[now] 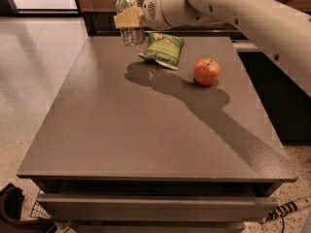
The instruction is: Place 7up can upright
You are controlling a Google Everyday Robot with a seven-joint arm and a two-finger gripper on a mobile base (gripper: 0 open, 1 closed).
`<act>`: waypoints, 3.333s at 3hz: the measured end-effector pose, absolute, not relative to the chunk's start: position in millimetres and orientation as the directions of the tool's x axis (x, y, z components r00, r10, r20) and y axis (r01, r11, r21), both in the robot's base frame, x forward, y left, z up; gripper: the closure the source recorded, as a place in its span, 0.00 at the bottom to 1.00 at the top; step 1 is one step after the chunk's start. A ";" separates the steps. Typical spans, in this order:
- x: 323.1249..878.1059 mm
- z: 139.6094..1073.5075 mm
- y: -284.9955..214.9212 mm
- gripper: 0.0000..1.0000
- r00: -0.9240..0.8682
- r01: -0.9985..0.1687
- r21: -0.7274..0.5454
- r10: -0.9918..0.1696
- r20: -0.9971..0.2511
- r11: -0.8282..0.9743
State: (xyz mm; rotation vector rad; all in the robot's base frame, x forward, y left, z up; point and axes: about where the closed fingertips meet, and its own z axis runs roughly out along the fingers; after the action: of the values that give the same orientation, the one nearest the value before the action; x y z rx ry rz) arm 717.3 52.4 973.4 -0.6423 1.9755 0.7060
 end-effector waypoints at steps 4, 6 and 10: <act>660.0 934.5 111.3 1.00 -0.017 -0.910 -0.065 -0.192 -0.981 0.410; 663.8 919.4 132.1 1.00 -0.004 -0.921 -0.057 -0.155 -0.988 0.386; 666.9 877.0 135.2 1.00 -0.054 -0.928 0.019 -0.084 -0.995 0.372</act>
Offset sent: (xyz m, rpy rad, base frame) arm -0.0609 0.0373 -0.0357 0.0313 -0.3819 0.3817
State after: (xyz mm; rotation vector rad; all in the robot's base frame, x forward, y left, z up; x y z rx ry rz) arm 666.9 135.2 877.0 -0.9691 1.4598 0.9031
